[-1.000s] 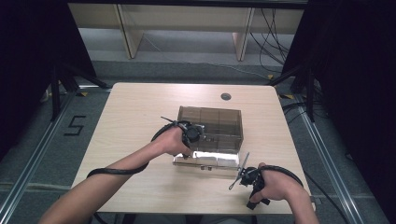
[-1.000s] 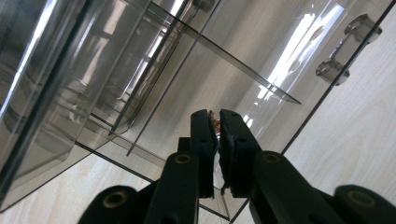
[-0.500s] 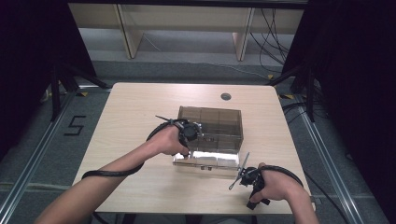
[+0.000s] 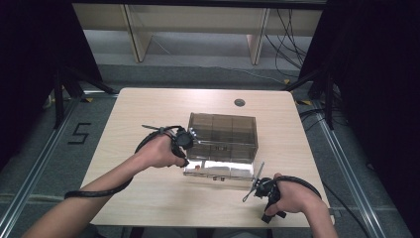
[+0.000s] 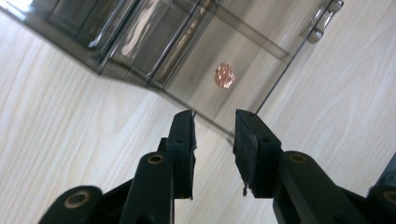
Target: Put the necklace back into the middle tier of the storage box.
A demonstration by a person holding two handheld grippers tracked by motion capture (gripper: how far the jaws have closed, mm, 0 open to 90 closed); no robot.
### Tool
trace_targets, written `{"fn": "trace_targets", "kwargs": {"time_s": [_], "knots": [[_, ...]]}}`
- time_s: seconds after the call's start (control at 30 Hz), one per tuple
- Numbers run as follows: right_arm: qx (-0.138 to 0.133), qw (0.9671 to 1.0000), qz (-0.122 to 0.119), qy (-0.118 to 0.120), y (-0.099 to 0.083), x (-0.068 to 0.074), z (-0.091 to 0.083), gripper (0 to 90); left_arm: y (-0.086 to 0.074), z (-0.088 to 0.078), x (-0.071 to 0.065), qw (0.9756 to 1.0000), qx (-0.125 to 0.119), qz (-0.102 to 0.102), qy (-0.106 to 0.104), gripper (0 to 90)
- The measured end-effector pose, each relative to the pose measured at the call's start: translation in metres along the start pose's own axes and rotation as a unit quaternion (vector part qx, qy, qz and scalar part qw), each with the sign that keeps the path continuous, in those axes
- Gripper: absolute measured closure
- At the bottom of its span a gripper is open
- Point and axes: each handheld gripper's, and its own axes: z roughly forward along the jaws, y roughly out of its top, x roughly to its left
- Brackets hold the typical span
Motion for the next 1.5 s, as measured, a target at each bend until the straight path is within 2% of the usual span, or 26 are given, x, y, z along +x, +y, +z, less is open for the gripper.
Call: {"fn": "trace_targets", "kwargs": {"time_s": [0.07,0.2,0.43,0.47,0.5,0.57,0.6,0.67,0.7,0.73,0.83,0.87,0.93,0.97,1.0,1.03,1.1,1.17,1.23,1.27,1.33,1.37,1.4,1.43,1.5], "knots": [[0.002,1.0,0.003,-0.001,0.0,0.001,0.0,41.5,-0.003,-0.001,0.001,1.0,0.0,0.001,0.002,66.3],[0.0,1.0,-0.003,0.0,0.0,0.0,0.0,41.4,-0.021,-0.006,0.004,0.9999,-0.011,-0.008,0.008,65.0],[0.001,1.0,-0.003,0.0,0.0,0.0,0.001,41.3,-0.041,-0.011,0.008,0.9995,-0.021,-0.019,0.016,62.8],[0.002,1.0,0.003,-0.001,0.0,0.001,0.0,41.4,-0.045,-0.011,0.009,0.9994,-0.023,-0.022,0.016,62.8],[0.001,1.0,-0.002,0.0,0.0,0.0,0.001,41.3,-0.047,-0.01,0.009,0.9993,-0.024,-0.025,0.016,62.1],[0.001,1.0,-0.001,-0.001,0.0,0.0,0.001,41.4,-0.058,-0.008,0.01,0.999,-0.025,-0.031,0.018,61.5],[0.001,1.0,-0.002,-0.002,0.0,0.0,0.001,41.3,-0.061,-0.007,0.011,0.9992,-0.024,-0.027,0.018,61.5],[0.002,1.0,-0.002,0.0,0.0,0.0,0.001,41.3,-0.07,-0.004,0.01,0.9991,-0.019,-0.036,0.014,61.4],[0.004,1.0,0.005,-0.003,0.0,0.001,0.0,41.3,-0.07,-0.004,0.01,0.9991,-0.019,-0.036,0.014,61.4],[0.004,1.0,0.005,-0.003,0.0,0.001,0.0,41.3,-0.077,-0.001,0.011,0.999,-0.015,-0.041,0.012,61.3],[0.004,1.0,0.008,-0.004,0.0,0.002,0.0,41.3,-0.084,0.002,0.011,0.9988,-0.01,-0.046,0.012,61.2],[0.005,1.0,0.007,-0.003,0.0,0.002,0.0,41.3,-0.093,0.006,0.012,0.9985,-0.007,-0.053,0.011,61.0],[0.004,1.0,0.005,-0.003,0.0,0.001,0.001,41.3,-0.096,0.008,0.012,0.9984,-0.006,-0.056,0.011,61.1],[0.005,0.9999,0.009,-0.002,0.0,0.001,0.001,41.2,-0.105,0.011,0.013,0.9978,-0.008,-0.065,0.012,61.0],[0.005,0.9999,0.009,-0.002,0.0,0.001,0.001,41.2,-0.105,0.011,0.013,0.9978,-0.008,-0.065,0.012,60.9],[0.008,0.9999,0.011,-0.001,0.0,0.001,0.001,41.2,-0.113,0.014,0.014,0.9975,-0.007,-0.07,0.011,60.8],[0.008,0.9999,0.01,-0.003,0.001,0.002,0.001,41.2,-0.117,0.015,0.014,0.9975,-0.006,-0.07,0.012,60.4],[0.01,0.9998,0.014,-0.003,0.001,0.002,0.001,41.2,-0.128,0.02,0.015,0.9966,-0.007,-0.081,0.015,60.3],[0.01,0.9999,0.012,-0.004,0.0,0.002,0.001,41.2,-0.132,0.022,0.016,0.9963,-0.011,-0.084,0.016,60.2],[0.01,0.9999,0.01,-0.003,0.0,0.002,0.001,41.2,-0.139,0.026,0.016,0.9952,-0.017,-0.095,0.019,60.1],[0.009,0.9999,0.01,-0.002,0.0,0.001,0.001,41.2,-0.143,0.027,0.016,0.9954,-0.02,-0.091,0.02,59.9],[0.009,0.9999,0.01,-0.002,0.0,0.001,0.001,41.2,-0.146,0.028,0.016,0.9944,-0.03,-0.1,0.021,59.9],[0.011,0.9999,0.01,0.0,0.0,0.001,0.002,41.2,-0.152,0.029,0.017,0.9921,-0.049,-0.112,0.03,59.9],[0.012,0.9998,0.013,0.002,0.001,0.001,0.002,41.2,-0.152,0.029,0.017,0.9921,-0.049,-0.112,0.03,59.9],[0.013,0.9999,0.009,0.0,0.001,0.001,0.002,41.2,-0.156,0.031,0.016,0.989,-0.069,-0.127,0.034,59.7]]}}
